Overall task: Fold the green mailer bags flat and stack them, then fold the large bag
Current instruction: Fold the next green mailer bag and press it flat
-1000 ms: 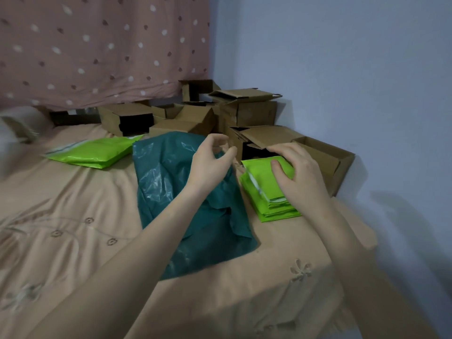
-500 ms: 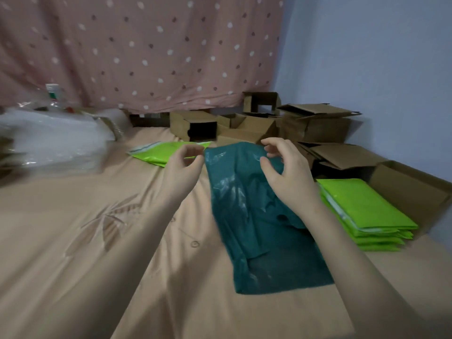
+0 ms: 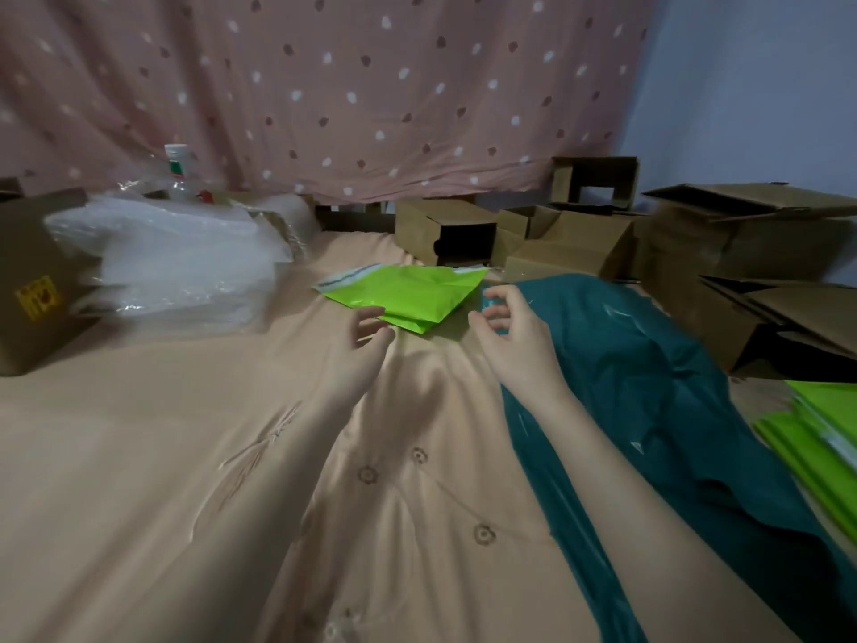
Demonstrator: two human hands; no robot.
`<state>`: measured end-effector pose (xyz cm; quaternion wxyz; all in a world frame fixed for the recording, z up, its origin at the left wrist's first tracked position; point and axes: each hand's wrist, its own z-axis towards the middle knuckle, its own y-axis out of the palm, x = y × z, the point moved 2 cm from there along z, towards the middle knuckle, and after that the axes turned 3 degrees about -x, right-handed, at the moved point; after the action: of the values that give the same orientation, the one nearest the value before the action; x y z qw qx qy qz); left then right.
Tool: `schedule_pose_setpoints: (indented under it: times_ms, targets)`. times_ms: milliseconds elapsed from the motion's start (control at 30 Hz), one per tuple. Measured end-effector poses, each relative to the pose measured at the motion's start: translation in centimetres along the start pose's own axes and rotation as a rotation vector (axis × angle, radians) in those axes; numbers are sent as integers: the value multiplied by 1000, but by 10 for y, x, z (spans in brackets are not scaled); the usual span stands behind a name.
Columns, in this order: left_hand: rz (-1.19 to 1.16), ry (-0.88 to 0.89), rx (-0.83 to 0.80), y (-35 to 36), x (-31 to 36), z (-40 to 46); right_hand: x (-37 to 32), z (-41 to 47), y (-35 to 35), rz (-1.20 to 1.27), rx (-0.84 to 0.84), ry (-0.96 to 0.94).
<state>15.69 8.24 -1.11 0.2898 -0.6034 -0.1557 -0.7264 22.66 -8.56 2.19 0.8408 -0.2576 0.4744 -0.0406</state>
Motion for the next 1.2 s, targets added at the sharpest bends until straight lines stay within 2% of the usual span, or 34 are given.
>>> schedule_pose_setpoints:
  times_ms: [167,367,700,900,1033,1133,1200]
  targets:
    - [15,-71,29,11,-21,36,26,36,35,-2,-46,92]
    - [29,-75,67,25,-37,75,52,69,69,-12,-76,163]
    - [96,-80,54,35,-42,80,66,70,84,51,-161,115]
    - [-114,-21,189,29,-43,79,68,75,81,248,24,180]
    - [-272,-55,274,28,-40,81,66,77,72,391,150,207]
    - [-530,-91,325,28,-25,79,59,76,67,418,169,230]
    - [-534,-77,332,24,-13,76,52,74,64,443,161,217]
